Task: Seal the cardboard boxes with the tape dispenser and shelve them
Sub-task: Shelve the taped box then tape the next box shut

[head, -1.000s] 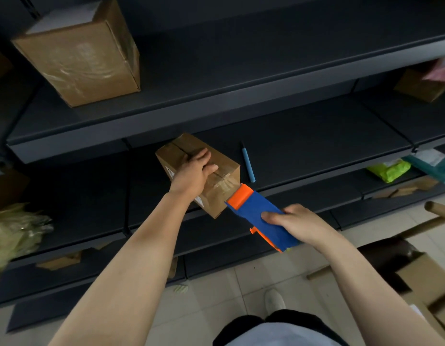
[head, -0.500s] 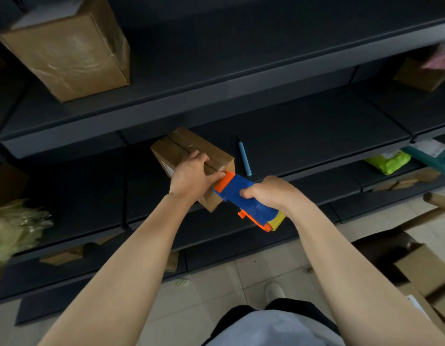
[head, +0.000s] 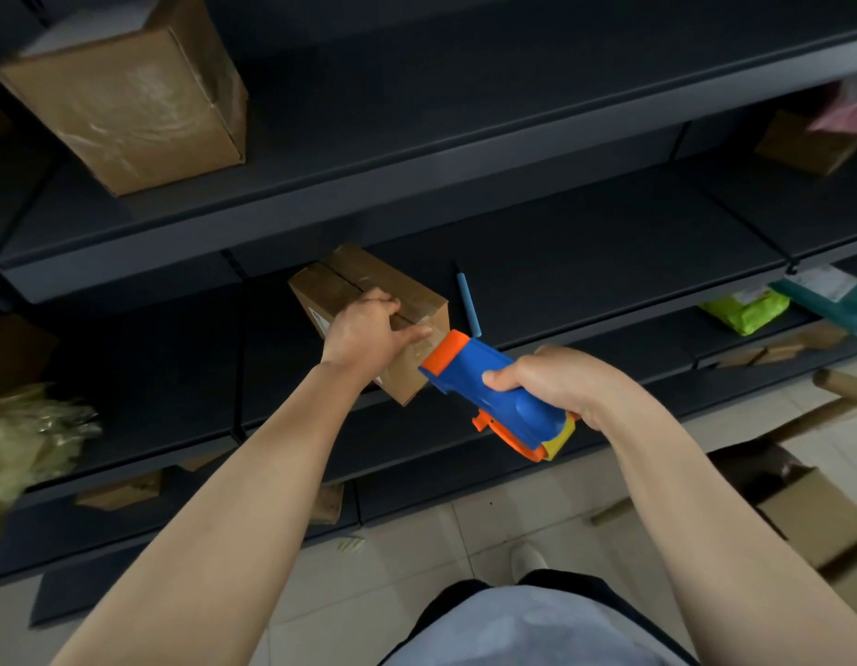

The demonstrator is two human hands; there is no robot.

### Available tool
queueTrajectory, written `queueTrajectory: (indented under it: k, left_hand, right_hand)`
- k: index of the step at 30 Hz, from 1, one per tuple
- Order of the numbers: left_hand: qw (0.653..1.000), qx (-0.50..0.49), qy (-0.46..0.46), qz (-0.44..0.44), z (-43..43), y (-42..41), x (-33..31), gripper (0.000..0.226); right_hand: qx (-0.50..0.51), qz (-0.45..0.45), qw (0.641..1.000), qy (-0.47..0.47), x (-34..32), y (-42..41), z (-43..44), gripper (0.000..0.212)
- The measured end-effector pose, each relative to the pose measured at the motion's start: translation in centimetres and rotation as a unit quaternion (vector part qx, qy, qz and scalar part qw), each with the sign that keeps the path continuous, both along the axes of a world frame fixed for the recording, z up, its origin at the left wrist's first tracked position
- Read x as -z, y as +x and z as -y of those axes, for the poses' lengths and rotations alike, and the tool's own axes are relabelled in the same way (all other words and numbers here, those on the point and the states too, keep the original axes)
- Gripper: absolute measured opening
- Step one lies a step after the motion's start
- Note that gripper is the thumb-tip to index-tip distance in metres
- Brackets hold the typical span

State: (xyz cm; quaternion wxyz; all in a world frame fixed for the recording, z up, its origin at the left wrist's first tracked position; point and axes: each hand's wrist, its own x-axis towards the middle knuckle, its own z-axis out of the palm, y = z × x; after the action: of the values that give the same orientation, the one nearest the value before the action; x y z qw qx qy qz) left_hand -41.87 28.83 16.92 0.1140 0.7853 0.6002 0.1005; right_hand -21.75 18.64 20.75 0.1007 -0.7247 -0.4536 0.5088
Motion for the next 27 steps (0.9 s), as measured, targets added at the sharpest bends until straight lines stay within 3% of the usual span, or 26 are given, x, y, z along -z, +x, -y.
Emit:
queueTrajectory:
  k: [13, 19, 24, 27]
  left_hand:
    - [0.997, -0.020, -0.047, 0.056, 0.5, 0.0, -0.2, 0.073]
    - [0.995, -0.026, -0.050, 0.081, 0.8, 0.0, -0.3, 0.075]
    - [0.999, -0.024, -0.020, 0.031, 1.1, 0.3, -0.1, 0.070]
    - [0.999, -0.020, 0.021, -0.015, 1.2, 0.6, 0.3, 0.068]
  right_hand:
    - [-0.023, 0.019, 0.999, 0.013, -1.4, -0.6, 1.4, 0.034]
    - [-0.051, 0.086, 0.995, -0.007, 0.7, -2.1, -0.5, 0.037]
    - [-0.045, 0.095, 0.994, 0.010, 0.8, -3.7, -2.6, 0.028]
    - [-0.098, 0.207, 0.972, 0.046, 1.3, -4.8, -3.1, 0.021]
